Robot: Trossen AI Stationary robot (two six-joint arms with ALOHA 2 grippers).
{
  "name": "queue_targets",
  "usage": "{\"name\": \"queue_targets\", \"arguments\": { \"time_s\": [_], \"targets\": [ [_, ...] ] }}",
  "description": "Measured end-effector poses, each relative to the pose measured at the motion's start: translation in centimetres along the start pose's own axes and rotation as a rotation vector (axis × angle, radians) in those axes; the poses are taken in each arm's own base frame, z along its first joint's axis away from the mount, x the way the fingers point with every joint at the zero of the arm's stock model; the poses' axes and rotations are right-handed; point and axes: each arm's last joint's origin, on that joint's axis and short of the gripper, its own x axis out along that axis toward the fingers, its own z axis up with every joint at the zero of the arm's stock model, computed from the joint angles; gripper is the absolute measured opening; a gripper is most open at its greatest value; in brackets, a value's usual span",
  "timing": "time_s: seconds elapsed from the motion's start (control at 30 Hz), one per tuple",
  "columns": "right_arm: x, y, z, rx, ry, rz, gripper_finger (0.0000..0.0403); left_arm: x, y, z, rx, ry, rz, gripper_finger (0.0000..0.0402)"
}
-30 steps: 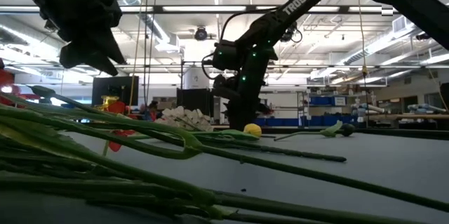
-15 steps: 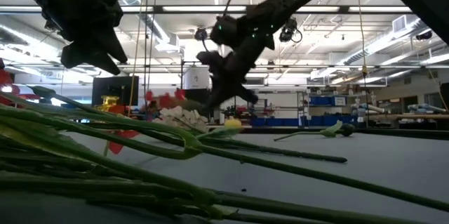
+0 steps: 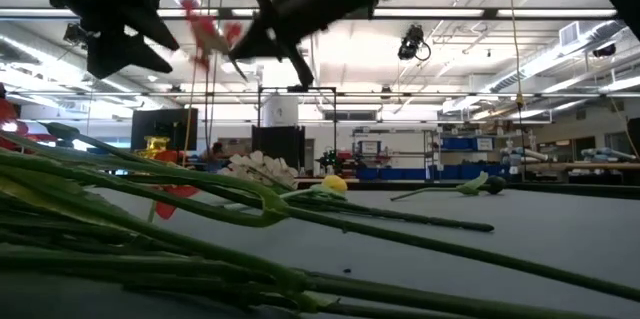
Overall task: Sort flowers into vase by color
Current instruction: Put the top red flowers into the transparent vase
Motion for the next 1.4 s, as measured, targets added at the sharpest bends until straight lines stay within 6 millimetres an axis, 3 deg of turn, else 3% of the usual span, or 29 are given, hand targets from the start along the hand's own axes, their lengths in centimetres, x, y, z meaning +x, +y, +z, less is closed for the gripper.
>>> {"name": "queue_targets", "arguments": {
  "time_s": [0.13,0.33,0.63,0.93,1.17,1.4],
  "targets": [
    [-0.7,2.2,-0.3,-0.041,-0.086,0.035,0.0011,-1.0,0.1,0.4,0.036,-0.069,-0.027,0.0196],
    [-0.8,3.8,-2.0,-0.149,-0.060,0.059,0.0011,-1.8,-1.0,1.9,0.148,-0.243,-0.137,0.0196],
    [-1.1,5.9,-3.7,-0.287,-0.070,0.087,0.0011,-2.1,-1.3,2.3,0.150,-0.297,-0.177,0.0195],
    [-1.2,6.5,-5.2,-0.330,-0.035,0.050,0.0017,-3.6,-1.5,3.0,0.198,-0.396,-0.263,0.0124],
    [-1.3,6.5,-5.6,-0.297,-0.012,0.044,0.0078,-3.7,-1.7,2.7,0.321,-0.343,-0.359,0.0016],
    [-1.2,6.5,-5.5,-0.204,-0.013,0.040,0.0161,-4.4,-1.3,1.8,0.419,-0.234,-0.463,0.0012]
  ]
}}
